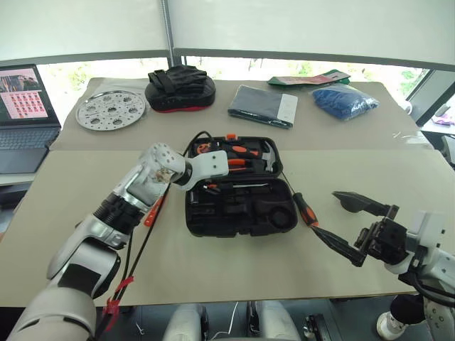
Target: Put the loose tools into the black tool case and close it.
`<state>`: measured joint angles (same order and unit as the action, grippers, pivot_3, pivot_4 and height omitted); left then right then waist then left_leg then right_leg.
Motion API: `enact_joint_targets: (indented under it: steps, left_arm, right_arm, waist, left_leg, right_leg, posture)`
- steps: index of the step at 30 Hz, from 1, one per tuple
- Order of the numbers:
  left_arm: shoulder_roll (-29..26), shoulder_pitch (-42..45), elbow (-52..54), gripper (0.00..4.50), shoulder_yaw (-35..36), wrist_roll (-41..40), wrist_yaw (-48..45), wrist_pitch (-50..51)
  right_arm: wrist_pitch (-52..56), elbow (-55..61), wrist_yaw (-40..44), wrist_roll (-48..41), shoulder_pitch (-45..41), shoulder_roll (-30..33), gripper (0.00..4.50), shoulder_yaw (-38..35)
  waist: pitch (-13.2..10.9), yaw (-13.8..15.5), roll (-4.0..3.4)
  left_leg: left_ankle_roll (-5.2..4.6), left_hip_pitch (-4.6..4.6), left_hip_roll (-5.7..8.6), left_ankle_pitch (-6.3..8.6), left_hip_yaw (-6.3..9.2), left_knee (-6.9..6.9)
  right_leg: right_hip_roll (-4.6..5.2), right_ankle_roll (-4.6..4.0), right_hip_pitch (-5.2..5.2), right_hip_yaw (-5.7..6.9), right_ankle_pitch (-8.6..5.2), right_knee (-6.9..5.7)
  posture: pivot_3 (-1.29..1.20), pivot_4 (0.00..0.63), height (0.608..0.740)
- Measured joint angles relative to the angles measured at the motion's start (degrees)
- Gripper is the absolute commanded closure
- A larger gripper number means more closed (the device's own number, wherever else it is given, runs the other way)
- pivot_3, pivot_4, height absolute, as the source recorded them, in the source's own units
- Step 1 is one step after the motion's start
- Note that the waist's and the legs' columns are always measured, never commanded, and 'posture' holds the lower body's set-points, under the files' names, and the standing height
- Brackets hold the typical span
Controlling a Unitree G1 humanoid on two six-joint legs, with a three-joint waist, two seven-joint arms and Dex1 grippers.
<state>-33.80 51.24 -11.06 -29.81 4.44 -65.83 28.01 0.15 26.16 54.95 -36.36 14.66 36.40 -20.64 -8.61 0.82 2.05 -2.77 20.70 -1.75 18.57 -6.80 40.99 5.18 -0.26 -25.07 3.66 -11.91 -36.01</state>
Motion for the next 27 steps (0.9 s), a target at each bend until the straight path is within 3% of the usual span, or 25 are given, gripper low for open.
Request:
enact_joint_targets:
  steps: [7, 8, 13, 18, 22, 27]
  left_arm:
    - [2.29, -0.48, -3.36, 3.65, -0.02, 1.58, 1.15, -3.16]
    - [2.31, -0.56, -3.49, 2.85, -0.01, 1.86, 1.18, -3.61]
    - [4.17, -3.24, -4.47, 1.16, 3.31, -0.51, 1.56, -5.96]
    - [7.08, -4.13, -3.16, 1.16, 13.25, -8.70, 2.44, -7.61]
    - [6.59, -6.24, -3.36, 2.30, 16.18, -10.19, 2.66, -9.33]
    - [10.74, -9.40, -8.19, 4.24, 17.46, -11.53, 5.12, -9.34]
  right_arm:
    - [0.04, -0.01, 0.08, 0.07, -0.27, -1.09, 0.00, 0.62]
    - [0.04, -0.02, 0.09, 0.10, -0.26, -1.12, 0.00, 0.88]
    - [0.03, -0.02, 0.11, 0.22, -0.07, -1.58, 0.00, 1.39]
    - [-0.01, -0.02, 0.49, 0.26, 0.98, -2.02, 0.00, 1.80]
    - [-0.03, -0.21, 0.89, 0.28, 1.69, -2.35, 0.00, 1.80]
    - [-0.04, -0.42, 0.72, 0.47, 1.85, -3.33, 0.00, 1.96]
  waist:
    - [0.00, 0.43, 0.00]
    - [0.00, 0.44, 0.00]
    - [0.00, 0.67, -0.02]
    - [0.00, 0.64, -0.03]
    - [0.01, 0.41, -0.05]
    - [0.01, 0.71, -0.04]
  left_leg:
    - [-0.03, 0.03, 0.03, 0.02, 0.04, 0.10]
    - [-0.03, 0.02, 0.03, 0.02, 0.04, 0.12]
    - [-0.06, 0.07, 0.00, 0.03, 0.09, 0.27]
    - [-0.23, 0.40, -0.07, 0.13, 0.20, 0.66]
    - [-0.24, 0.37, -0.01, 0.14, 0.18, 0.66]
    - [-0.26, 0.41, 0.01, 0.15, 0.20, 0.74]
  right_leg:
    - [0.02, 0.03, 0.03, 0.02, 0.02, -0.01]
    - [0.02, 0.03, 0.03, 0.02, 0.02, -0.02]
    - [0.04, 0.03, 0.04, 0.07, 0.02, -0.10]
    - [0.06, 0.12, -0.06, 0.18, 0.08, -0.10]
    - [0.06, 0.16, -0.01, 0.16, 0.11, -0.08]
    - [0.08, 0.23, -0.01, 0.21, 0.15, -0.08]
  posture:
    - [0.00, 0.150, 0.740]
    - [0.00, 0.150, 0.740]
    - [0.00, 0.150, 0.740]
    - [0.00, 0.150, 0.740]
    - [0.00, 0.150, 0.740]
    - [0.00, 0.150, 0.740]
